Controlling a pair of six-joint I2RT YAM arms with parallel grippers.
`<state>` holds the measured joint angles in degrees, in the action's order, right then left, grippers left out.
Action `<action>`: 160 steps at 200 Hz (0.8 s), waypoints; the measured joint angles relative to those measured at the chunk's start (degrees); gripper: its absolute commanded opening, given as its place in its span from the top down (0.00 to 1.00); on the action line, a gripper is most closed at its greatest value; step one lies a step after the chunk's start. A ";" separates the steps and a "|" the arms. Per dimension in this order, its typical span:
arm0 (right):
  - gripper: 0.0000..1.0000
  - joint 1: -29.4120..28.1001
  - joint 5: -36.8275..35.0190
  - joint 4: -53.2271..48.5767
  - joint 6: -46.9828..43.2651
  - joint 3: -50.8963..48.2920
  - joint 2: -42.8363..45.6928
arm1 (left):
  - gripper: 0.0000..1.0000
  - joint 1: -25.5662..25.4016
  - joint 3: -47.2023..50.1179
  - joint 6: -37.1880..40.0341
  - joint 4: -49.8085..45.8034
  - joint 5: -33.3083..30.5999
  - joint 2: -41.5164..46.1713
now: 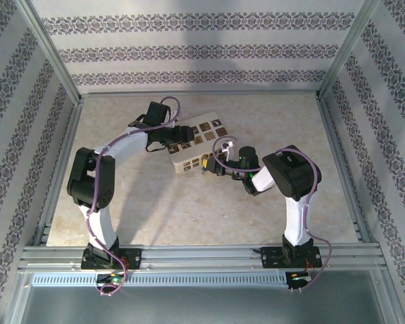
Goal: Unlock the padlock with the key
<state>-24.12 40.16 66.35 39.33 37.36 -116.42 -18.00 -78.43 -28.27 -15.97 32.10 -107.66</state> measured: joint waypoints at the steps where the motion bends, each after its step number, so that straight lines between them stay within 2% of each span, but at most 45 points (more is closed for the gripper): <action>1: 0.79 0.00 0.00 -0.02 0.02 0.00 0.00 | 0.39 0.00 -0.02 0.02 0.00 -0.02 -0.02; 77: 1.00 0.00 -0.07 0.96 1.25 0.02 -0.33 | 0.39 0.00 -0.46 1.09 -0.20 -1.09 -0.33; 160: 1.00 -0.04 -3.45 3.48 4.46 -1.79 0.00 | 0.39 0.00 2.60 1.29 3.30 -1.07 1.03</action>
<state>-24.16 36.71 69.82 43.79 35.57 -116.42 -18.00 -75.83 -26.98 -12.67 31.03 -106.63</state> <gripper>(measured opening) 0.055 0.612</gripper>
